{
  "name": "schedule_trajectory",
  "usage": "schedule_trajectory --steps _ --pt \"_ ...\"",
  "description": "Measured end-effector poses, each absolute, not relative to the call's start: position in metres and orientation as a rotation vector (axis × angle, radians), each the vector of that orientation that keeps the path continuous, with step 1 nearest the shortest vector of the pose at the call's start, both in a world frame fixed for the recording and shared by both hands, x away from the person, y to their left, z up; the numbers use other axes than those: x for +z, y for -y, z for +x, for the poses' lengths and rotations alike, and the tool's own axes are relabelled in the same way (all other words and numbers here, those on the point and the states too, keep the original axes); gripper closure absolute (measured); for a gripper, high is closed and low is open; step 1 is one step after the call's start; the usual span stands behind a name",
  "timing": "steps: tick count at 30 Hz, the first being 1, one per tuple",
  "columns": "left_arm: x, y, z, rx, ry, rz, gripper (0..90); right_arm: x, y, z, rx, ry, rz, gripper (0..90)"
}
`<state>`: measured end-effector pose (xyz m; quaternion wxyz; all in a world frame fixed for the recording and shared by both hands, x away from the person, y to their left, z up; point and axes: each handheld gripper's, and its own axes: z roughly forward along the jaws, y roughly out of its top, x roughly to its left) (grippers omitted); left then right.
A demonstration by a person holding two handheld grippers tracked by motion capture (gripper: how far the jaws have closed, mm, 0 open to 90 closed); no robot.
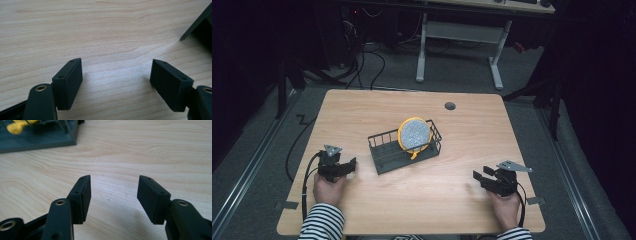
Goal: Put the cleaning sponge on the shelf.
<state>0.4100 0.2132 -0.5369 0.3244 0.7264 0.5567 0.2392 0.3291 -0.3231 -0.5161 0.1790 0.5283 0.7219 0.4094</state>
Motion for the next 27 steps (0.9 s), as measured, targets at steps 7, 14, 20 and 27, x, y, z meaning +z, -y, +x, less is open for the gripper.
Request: schedule_trajectory --steps 7,14,20,27 --pt "-0.537 -0.213 0.41 0.628 -1.46 1.905 26.5 -0.525 0.316 0.328 1.048 -2.05 1.457 42.6" --pt "-0.537 -0.213 0.41 0.628 -1.46 1.905 26.6 -0.528 0.312 0.327 0.983 -2.057 1.437 42.5" --pt "-0.537 -0.213 0.41 0.628 -1.46 1.905 26.5 -0.529 0.306 0.327 0.938 -2.072 1.41 42.6" --pt "-0.537 -0.213 0.41 0.628 -1.461 1.902 26.5 -0.53 0.303 0.329 0.896 -2.096 1.41 40.0"
